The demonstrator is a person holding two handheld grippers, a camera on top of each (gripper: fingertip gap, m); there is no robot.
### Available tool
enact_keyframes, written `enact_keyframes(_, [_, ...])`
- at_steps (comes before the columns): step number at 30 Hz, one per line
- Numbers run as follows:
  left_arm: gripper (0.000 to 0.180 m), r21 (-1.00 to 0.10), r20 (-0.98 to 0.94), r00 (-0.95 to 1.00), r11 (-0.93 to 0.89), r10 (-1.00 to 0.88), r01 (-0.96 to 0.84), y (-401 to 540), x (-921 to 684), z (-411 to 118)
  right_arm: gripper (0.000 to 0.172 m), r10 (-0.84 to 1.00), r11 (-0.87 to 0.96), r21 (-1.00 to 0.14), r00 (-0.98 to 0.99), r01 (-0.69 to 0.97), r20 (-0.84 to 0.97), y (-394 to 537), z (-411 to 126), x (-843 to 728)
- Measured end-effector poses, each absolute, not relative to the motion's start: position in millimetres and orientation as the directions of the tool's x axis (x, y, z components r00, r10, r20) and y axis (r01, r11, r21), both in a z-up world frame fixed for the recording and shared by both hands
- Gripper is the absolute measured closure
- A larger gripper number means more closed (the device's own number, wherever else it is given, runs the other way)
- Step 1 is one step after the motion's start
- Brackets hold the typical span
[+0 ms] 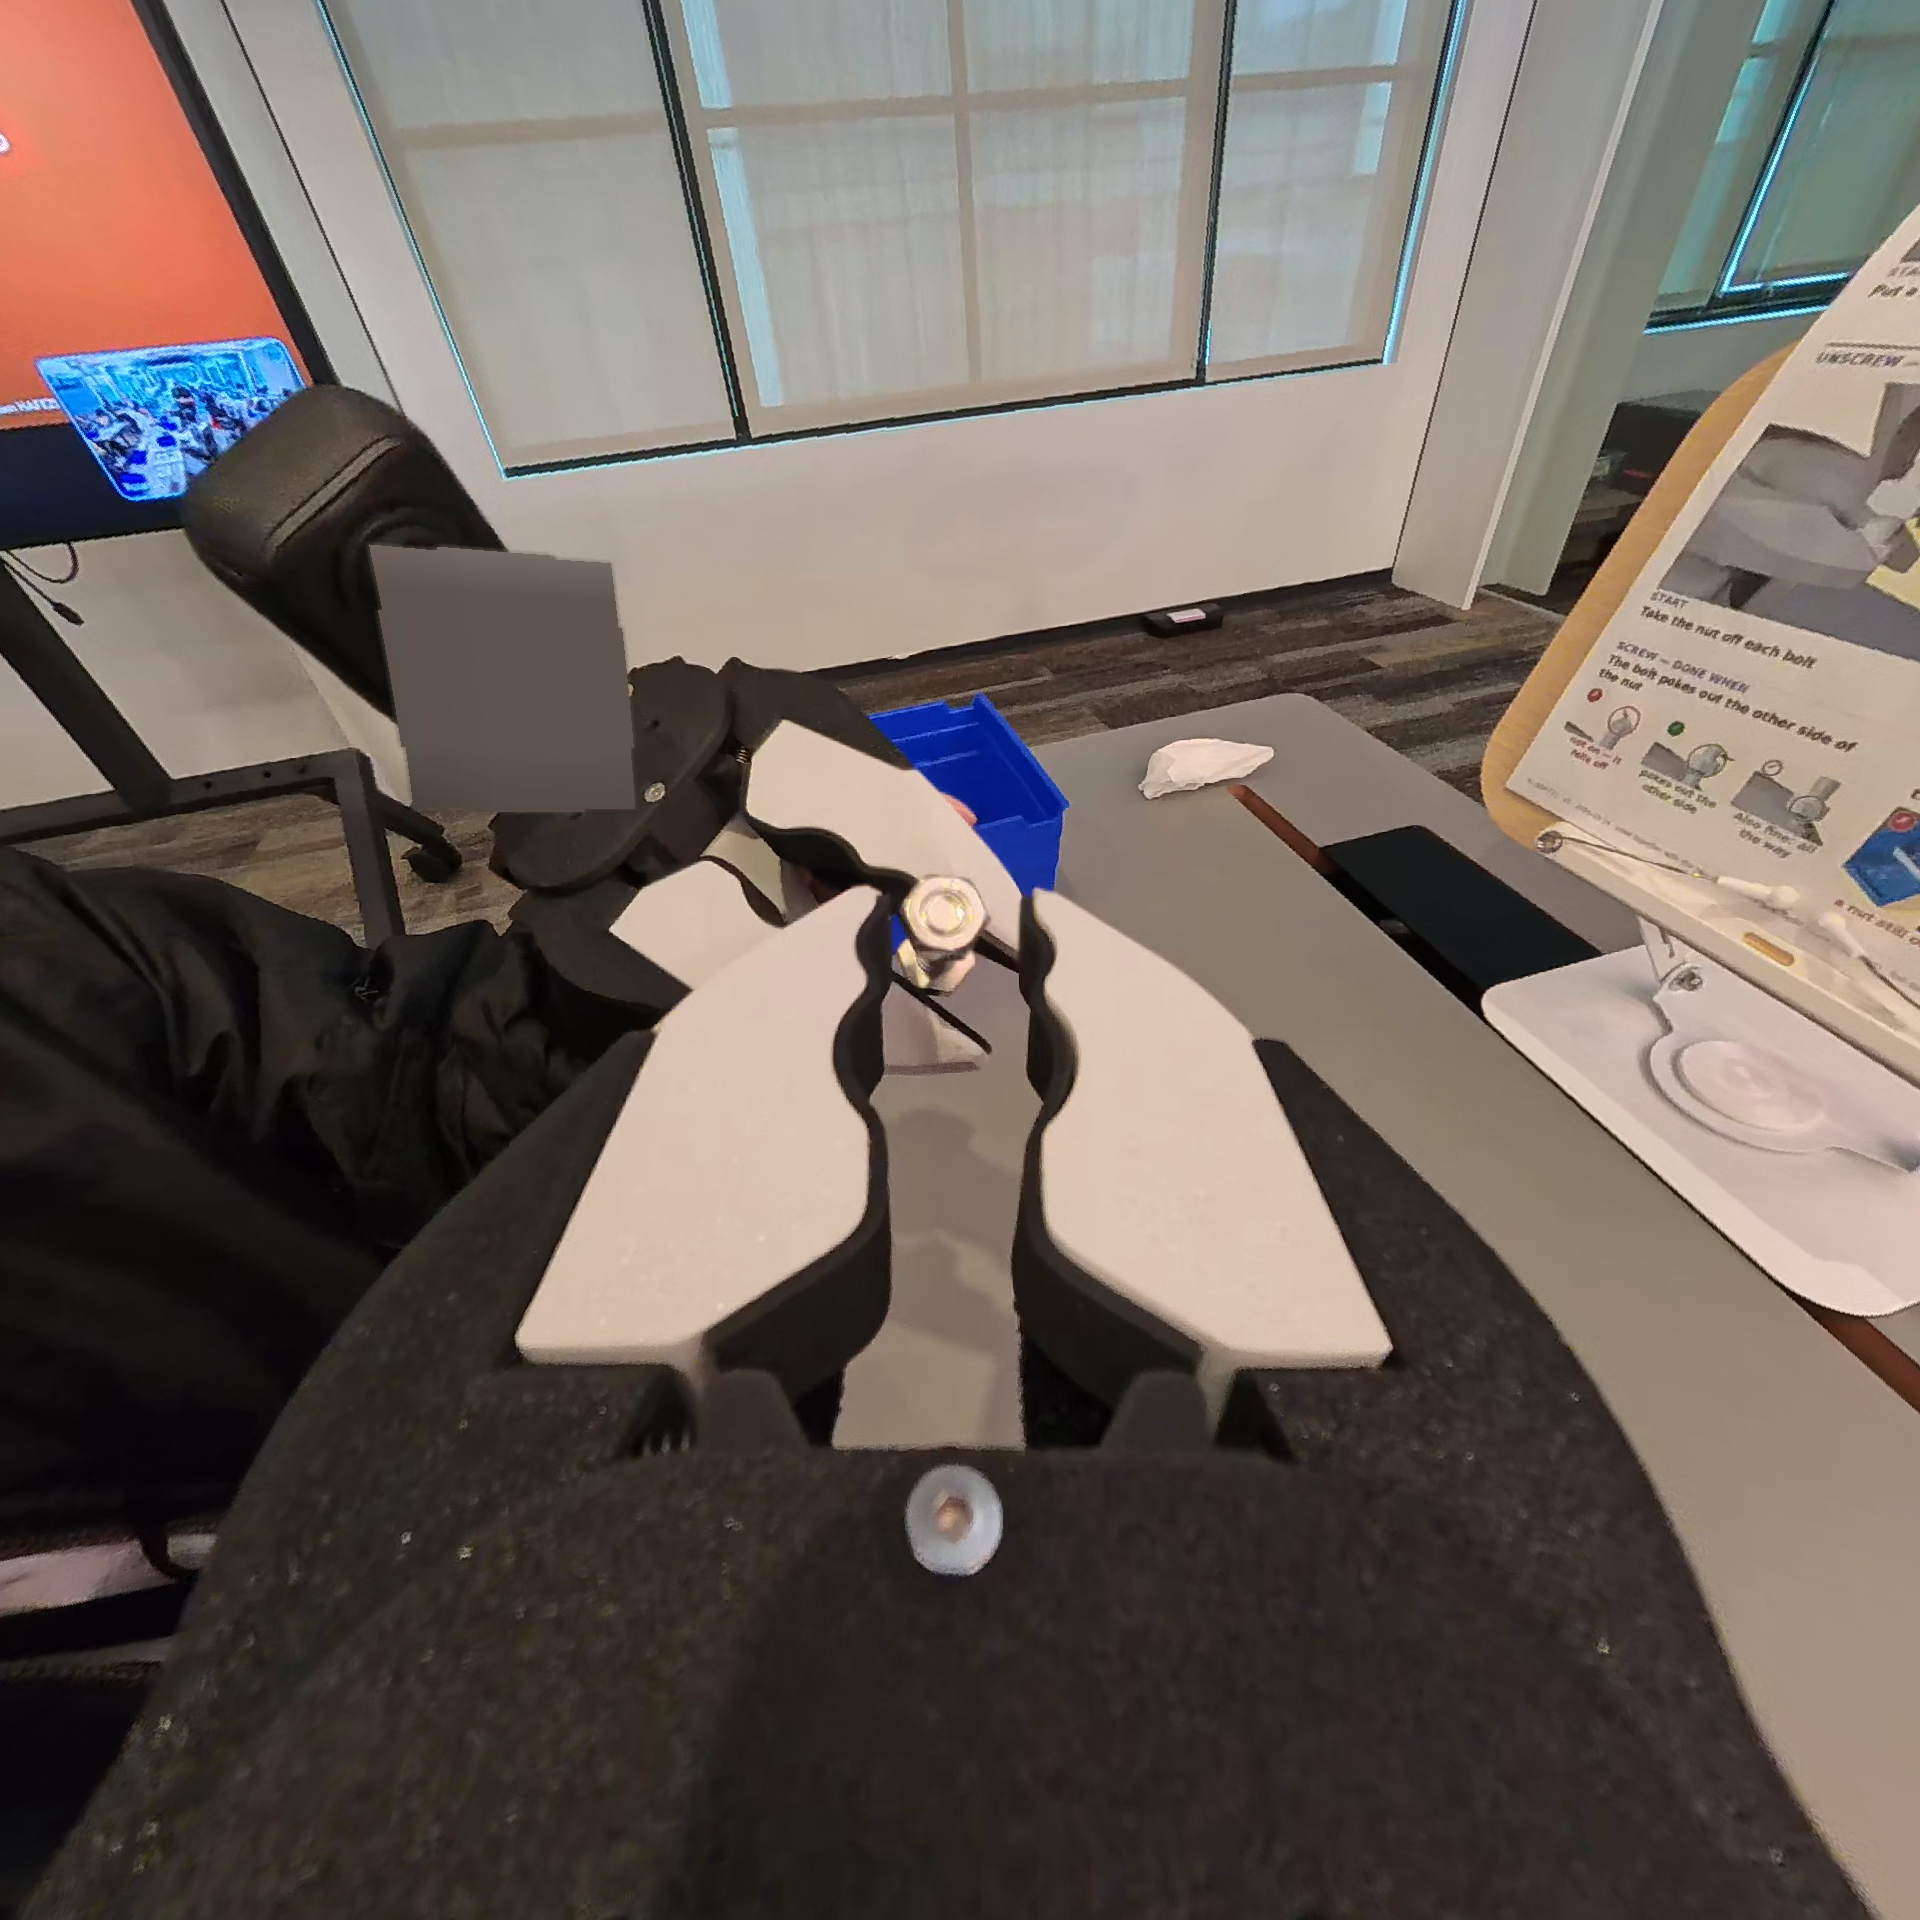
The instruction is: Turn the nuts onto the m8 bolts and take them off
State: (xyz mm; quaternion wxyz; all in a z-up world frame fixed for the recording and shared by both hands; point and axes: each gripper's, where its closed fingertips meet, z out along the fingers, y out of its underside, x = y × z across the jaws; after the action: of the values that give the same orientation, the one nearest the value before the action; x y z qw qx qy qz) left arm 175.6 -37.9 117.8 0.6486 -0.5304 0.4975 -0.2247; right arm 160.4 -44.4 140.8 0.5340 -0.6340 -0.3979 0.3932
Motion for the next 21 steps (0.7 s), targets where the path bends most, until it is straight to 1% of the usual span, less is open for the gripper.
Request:
enact_keyframes(2, [0.164,-0.912,-0.406,0.404,0.335,-0.82,-0.236,-37,175,117,0.155,0.923,-0.098,-0.989,0.383,0.113,-0.047,-45,138,160])
enact_keyframes(6, [0.164,-0.913,-0.399,0.367,0.329,-0.84,-0.241,-41,176,115,0.156,0.925,-0.043,-0.983,0.379,0.178,0.028,-49,135,161])
enact_keyframes(11, [0.164,-0.942,-0.304,0.186,0.266,-0.934,-0.205,-64,181,108,0.156,0.97,0.037,-0.97,0.225,0.238,0.092,-68,129,166])
enact_keyframes(14, [0.164,-0.949,-0.262,0.102,0.237,-0.96,-0.208,-75,185,102,0.156,0.968,0.164,-0.946,0.137,0.278,0.208,-78,123,169])
enact_keyframes(16, [0.164,-0.954,-0.221,0.03,0.21,-0.975,-0.212,-84,187,97,0.156,0.947,0.277,-0.913,0.077,0.299,0.313,-85,119,171])
enact_keyframes(18, [0.164,-0.959,-0.182,-0.027,0.183,-0.983,-0.216,-91,189,94,0.156,0.923,0.351,-0.882,0.041,0.315,0.382,-90,115,174])
enact_keyframes(21, [0.164,-0.956,-0.196,0.007,0.19,-0.981,-0.223,-86,190,93,0.156,0.925,0.328,-0.883,0.074,0.335,0.372,-85,114,177])
